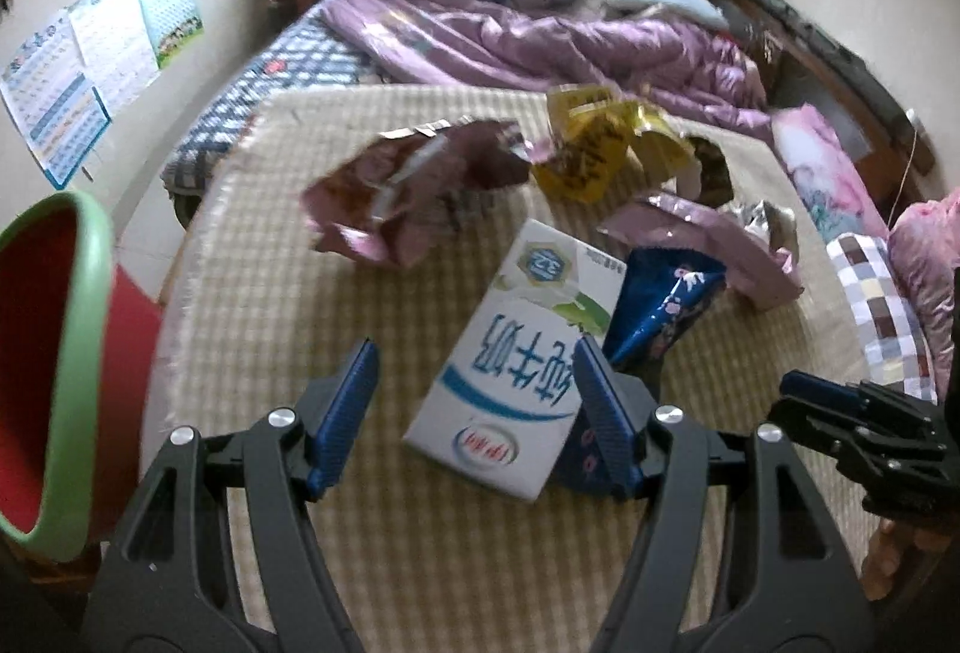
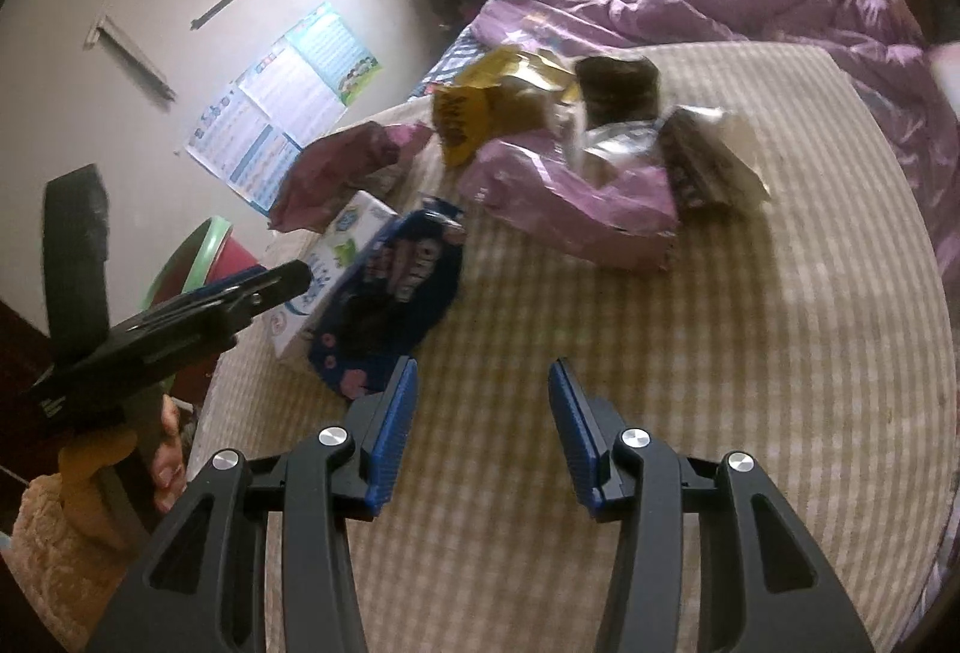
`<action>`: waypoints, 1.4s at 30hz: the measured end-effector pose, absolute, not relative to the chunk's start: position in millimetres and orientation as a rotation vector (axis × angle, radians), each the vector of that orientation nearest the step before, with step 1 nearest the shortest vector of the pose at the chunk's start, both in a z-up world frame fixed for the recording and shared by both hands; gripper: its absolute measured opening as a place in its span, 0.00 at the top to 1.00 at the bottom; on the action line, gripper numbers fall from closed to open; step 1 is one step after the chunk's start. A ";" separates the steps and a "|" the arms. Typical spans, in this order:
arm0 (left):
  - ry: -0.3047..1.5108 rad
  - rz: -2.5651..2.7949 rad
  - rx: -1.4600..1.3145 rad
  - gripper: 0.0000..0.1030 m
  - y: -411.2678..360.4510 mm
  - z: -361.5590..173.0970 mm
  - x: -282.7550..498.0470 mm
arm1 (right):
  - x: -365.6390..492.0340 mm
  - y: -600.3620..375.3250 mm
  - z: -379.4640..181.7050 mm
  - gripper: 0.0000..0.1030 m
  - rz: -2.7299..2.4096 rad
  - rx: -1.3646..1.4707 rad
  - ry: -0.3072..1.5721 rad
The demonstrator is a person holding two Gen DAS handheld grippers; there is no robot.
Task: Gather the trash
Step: 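Move both open tools back over the mat toward the remaining trash, then grasp the white milk carton with the left tool while the right tool grasps the dark blue Oreo bag, then carry the milk carton with the left tool while the right tool carries the Oreo bag to the bin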
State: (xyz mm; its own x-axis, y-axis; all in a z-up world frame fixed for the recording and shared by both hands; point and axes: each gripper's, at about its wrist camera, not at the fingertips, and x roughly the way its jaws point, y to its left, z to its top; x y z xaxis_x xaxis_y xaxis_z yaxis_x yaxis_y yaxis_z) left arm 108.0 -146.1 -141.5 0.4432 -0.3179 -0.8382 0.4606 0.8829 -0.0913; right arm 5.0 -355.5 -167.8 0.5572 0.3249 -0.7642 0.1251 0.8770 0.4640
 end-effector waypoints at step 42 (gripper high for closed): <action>0.853 -0.288 -0.099 0.47 -42.2 -88.1 46.6 | 67.2 -298.5 -172.8 0.56 0.224 0.503 1.038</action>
